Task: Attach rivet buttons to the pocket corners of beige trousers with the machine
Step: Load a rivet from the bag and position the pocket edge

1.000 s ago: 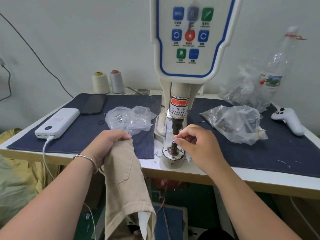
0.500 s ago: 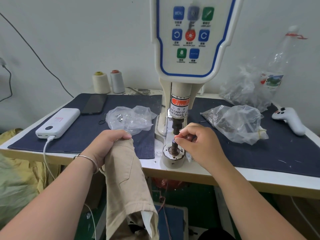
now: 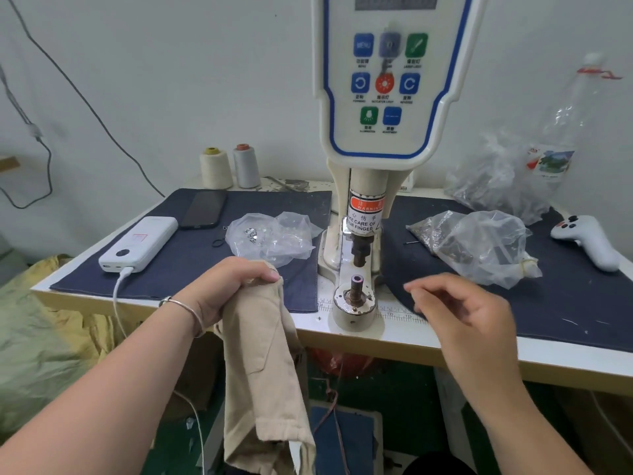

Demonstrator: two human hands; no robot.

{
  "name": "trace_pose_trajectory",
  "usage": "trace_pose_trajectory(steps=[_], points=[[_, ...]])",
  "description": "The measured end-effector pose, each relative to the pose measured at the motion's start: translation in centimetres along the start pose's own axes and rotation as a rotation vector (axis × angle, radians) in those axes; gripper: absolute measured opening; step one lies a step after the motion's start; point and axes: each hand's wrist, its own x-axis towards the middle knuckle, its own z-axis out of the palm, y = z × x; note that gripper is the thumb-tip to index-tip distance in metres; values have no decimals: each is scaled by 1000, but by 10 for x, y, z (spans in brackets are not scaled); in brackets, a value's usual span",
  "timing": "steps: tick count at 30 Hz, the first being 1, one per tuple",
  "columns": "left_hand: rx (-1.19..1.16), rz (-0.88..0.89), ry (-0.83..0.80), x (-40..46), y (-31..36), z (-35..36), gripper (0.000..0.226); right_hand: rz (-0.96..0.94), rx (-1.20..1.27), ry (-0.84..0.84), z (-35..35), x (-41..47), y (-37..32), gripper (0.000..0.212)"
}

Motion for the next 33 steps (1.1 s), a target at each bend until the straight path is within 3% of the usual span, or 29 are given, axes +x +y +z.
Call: trace_pose_trajectory(steps=[3, 6, 7, 10, 12, 15, 18, 22, 24, 28, 31, 33], points=[[29, 31, -179, -27, 10, 1, 55, 4, 33, -35, -7, -21, -15, 16], [17, 29, -299, -58, 21, 4, 49, 80, 153, -222, 1, -36, -32, 6], [15, 35, -340, -68, 26, 6, 47, 85, 150, -295, 5, -39, -36, 16], [33, 71, -438, -92, 40, 12, 60, 114, 71, -529, 17, -41, -40, 76], [23, 100, -490, -101, 48, 15, 62, 187, 145, -751, 21, -37, -41, 92], [9, 148, -602, -110, 57, 20, 24, 301, 410, -971, 19, -35, -38, 59], [20, 134, -668, -112, 55, 21, 21, 438, 593, -986, 7, -38, -28, 39], [60, 51, -577, -110, 45, 29, 21, 585, 877, -941, -19, -35, -13, 43], [197, 48, -515, -111, 38, 36, 17, 621, 924, -889, -28, -31, -9, 39], [427, 74, -302, -111, 18, 49, 44, 700, 782, -769, -37, -19, -3, 25], [306, 78, -180, -103, 7, 55, 47, 736, 593, -752, -36, -6, -3, 33], [195, 60, -129, -91, 6, 58, 47, 748, 507, -724, -31, 8, -5, 24]])
